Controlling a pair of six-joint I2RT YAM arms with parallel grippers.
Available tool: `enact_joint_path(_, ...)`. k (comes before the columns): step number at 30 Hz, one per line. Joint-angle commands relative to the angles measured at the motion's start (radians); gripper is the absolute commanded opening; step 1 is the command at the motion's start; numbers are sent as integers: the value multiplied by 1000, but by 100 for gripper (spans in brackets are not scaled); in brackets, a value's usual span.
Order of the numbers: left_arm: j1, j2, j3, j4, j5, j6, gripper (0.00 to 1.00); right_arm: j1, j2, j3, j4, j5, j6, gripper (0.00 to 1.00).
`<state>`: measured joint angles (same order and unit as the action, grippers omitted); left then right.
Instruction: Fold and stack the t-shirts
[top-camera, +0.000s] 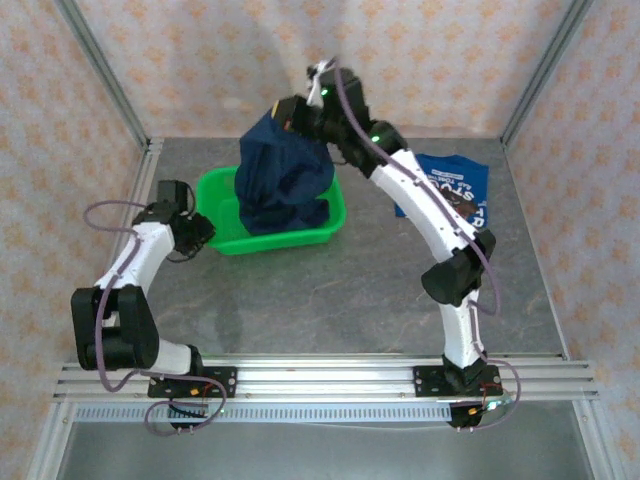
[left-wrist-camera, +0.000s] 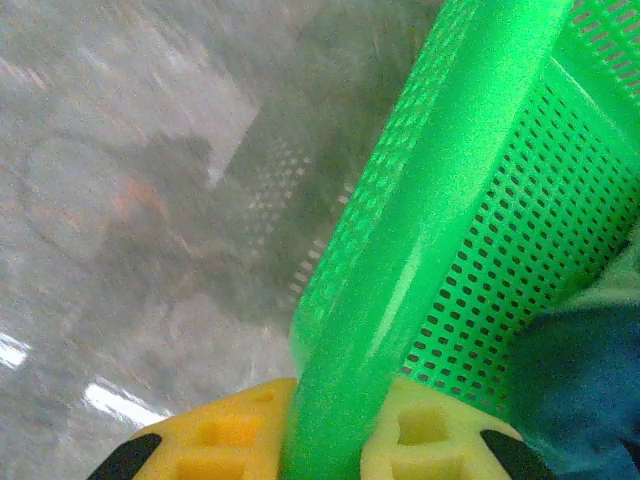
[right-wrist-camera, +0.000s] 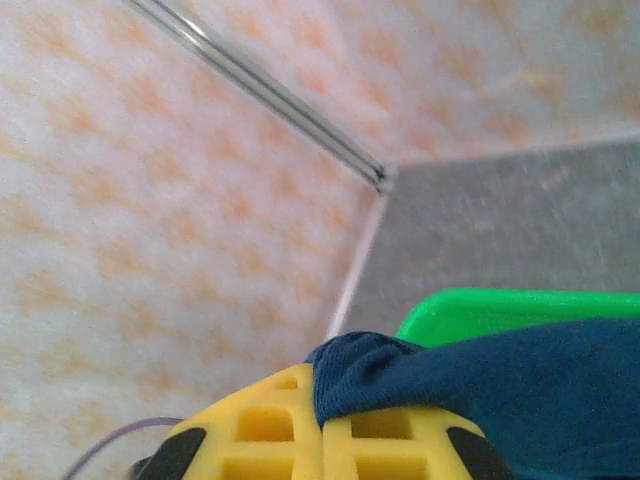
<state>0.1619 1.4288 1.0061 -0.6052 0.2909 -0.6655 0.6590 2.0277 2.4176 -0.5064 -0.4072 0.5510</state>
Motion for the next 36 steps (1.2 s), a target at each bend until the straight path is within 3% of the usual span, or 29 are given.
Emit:
enact_joint_path(1, 97, 32, 81, -51, -19, -73, 0, -32, -83, 189, -29, 11, 21, 0)
enact_joint_path(8, 203, 84, 139, -27, -66, -224, 0, -87, -198, 267, 31, 29, 87, 0)
enact_joint_path(19, 196, 58, 157, -63, -282, -505, 0, -102, -367, 222, -151, 49, -12, 0)
enact_joint_path(24, 190, -3, 155, -117, -407, -606, 0, -103, -466, 72, -228, 55, -41, 0)
enact_joint_path(29, 176, 22, 170, -151, -473, -672, 0, -102, -440, -27, -320, -40, -17, 0)
enact_joint_path(33, 163, 50, 169, -83, -448, -682, 0, -101, -367, -50, -443, -70, -48, 0)
enact_joint_path(34, 157, 56, 177, -75, -440, -671, 3, -100, -356, -70, -457, -66, -55, 0)
enact_joint_path(36, 140, 67, 190, -50, -413, -639, 35, -91, -329, -122, -456, -67, -78, 0)
